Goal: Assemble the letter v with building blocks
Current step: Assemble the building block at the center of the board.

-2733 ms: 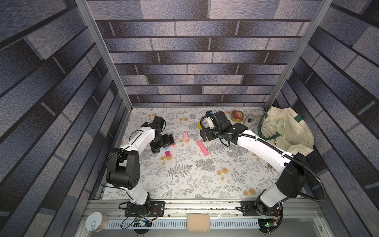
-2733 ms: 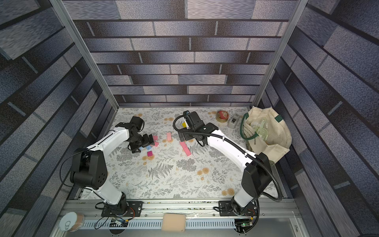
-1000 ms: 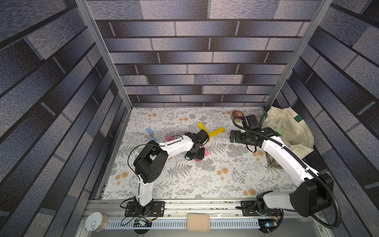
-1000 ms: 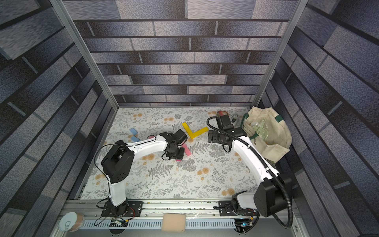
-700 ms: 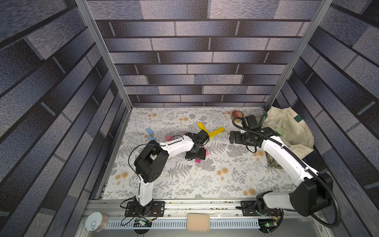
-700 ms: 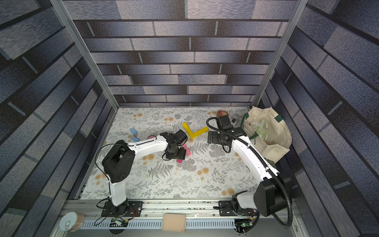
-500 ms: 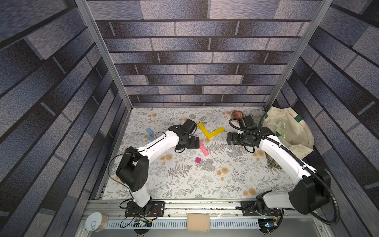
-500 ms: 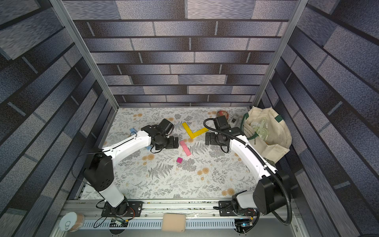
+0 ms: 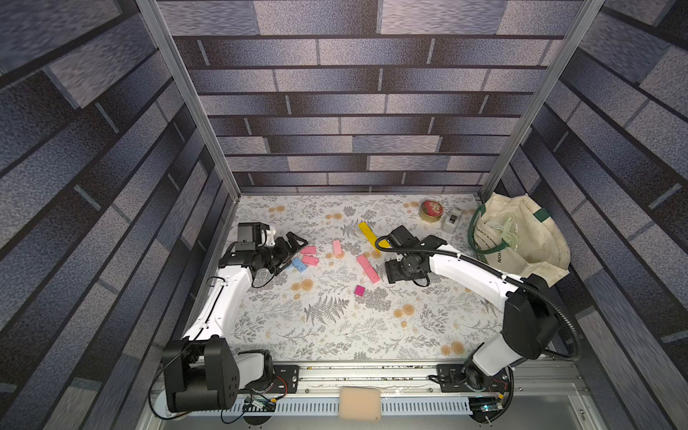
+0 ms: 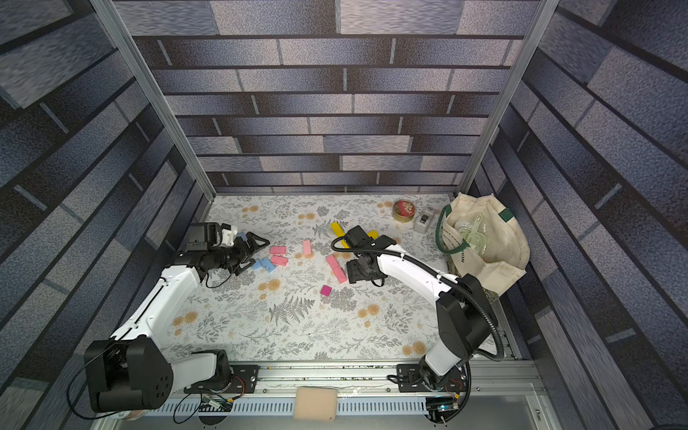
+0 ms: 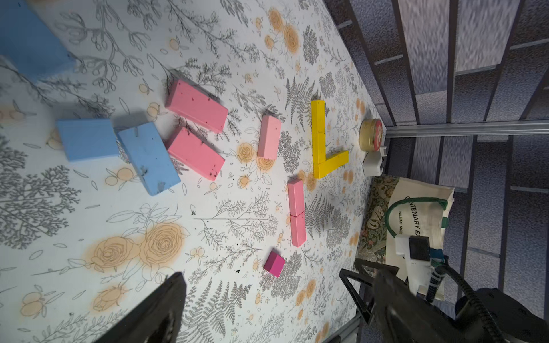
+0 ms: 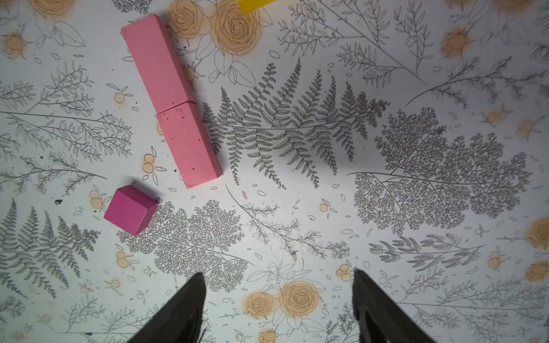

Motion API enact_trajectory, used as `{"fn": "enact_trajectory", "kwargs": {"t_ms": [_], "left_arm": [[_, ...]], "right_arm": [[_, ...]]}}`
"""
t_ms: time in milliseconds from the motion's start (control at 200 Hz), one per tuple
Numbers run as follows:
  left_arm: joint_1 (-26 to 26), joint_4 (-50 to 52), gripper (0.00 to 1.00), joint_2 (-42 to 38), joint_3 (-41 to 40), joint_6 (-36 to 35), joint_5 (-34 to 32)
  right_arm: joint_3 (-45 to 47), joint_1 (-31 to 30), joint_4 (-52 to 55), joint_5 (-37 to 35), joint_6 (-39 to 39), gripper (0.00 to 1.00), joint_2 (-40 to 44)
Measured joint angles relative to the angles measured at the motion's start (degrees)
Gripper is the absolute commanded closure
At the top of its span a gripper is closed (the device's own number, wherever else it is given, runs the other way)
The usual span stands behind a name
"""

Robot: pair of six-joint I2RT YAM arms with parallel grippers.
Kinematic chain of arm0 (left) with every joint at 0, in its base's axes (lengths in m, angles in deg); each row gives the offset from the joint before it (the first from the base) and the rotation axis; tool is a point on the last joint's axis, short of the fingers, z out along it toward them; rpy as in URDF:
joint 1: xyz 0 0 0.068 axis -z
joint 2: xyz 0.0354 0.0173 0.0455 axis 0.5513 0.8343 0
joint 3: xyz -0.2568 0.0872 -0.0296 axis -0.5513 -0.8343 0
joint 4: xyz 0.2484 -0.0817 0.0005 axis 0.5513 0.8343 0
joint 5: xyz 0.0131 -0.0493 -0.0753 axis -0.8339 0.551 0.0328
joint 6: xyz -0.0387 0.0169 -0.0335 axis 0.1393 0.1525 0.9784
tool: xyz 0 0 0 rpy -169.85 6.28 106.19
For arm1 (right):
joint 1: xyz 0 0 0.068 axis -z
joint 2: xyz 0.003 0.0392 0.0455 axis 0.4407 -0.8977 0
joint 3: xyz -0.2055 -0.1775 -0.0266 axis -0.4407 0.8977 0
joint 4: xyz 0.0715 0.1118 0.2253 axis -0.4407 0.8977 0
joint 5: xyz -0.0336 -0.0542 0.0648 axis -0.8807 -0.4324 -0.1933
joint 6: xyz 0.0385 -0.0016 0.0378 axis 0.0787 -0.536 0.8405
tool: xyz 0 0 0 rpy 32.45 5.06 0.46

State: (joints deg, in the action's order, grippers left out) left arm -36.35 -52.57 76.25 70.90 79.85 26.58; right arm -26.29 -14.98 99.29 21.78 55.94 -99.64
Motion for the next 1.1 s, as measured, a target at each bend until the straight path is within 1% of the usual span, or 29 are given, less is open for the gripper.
{"fn": "enact_trajectory", "kwargs": {"t_ms": [140, 235, 351, 481, 591, 741, 942, 1097], "left_arm": [[-0.22, -1.75, 0.0, -0.02, -0.26, 0.74, 2.27], [-0.22, -2.51, 0.0, 0.04, -0.26, 0.79, 3.26], [-0.22, -2.82, 0.0, 0.33, -0.26, 0.96, 3.67], [-0.33, -2.82, 0.0, 0.46, -0.26, 0.94, 3.65], [-0.33, -2.82, 0.0, 0.63, -0.24, 0.96, 3.65], [-0.68, -2.82, 0.0, 1.68, -0.24, 0.96, 3.65], [-1.62, -2.78, 0.0, 1.86, -0.24, 0.94, 3.43], [-2.8, -2.75, 0.0, 1.86, -0.24, 0.94, 3.41]], "right_arm": [[-2.36, -3.98, -0.09, -0.74, 3.56, 0.29, -5.2], [-3.5, -5.35, -0.33, -0.76, 5.4, 0.38, -7.76], [-3.96, -6.49, -1.53, 0.31, 7.34, 0.38, -10.03], [-4.33, -7.91, -3.28, 1.07, 7.69, 0.39, -11.52], [-6.71, -10.29, -4.26, 1.29, 5.03, 0.39, -13.38], [-9.79, -12.09, -5.11, 1.42, -1.73, 0.39, -15.69], [-11.26, -12.11, -5.31, 1.62, -10.47, 0.39, -18.03], [-12.39, -12.13, -5.42, 2.62, -14.88, 0.4, -18.47]]}}
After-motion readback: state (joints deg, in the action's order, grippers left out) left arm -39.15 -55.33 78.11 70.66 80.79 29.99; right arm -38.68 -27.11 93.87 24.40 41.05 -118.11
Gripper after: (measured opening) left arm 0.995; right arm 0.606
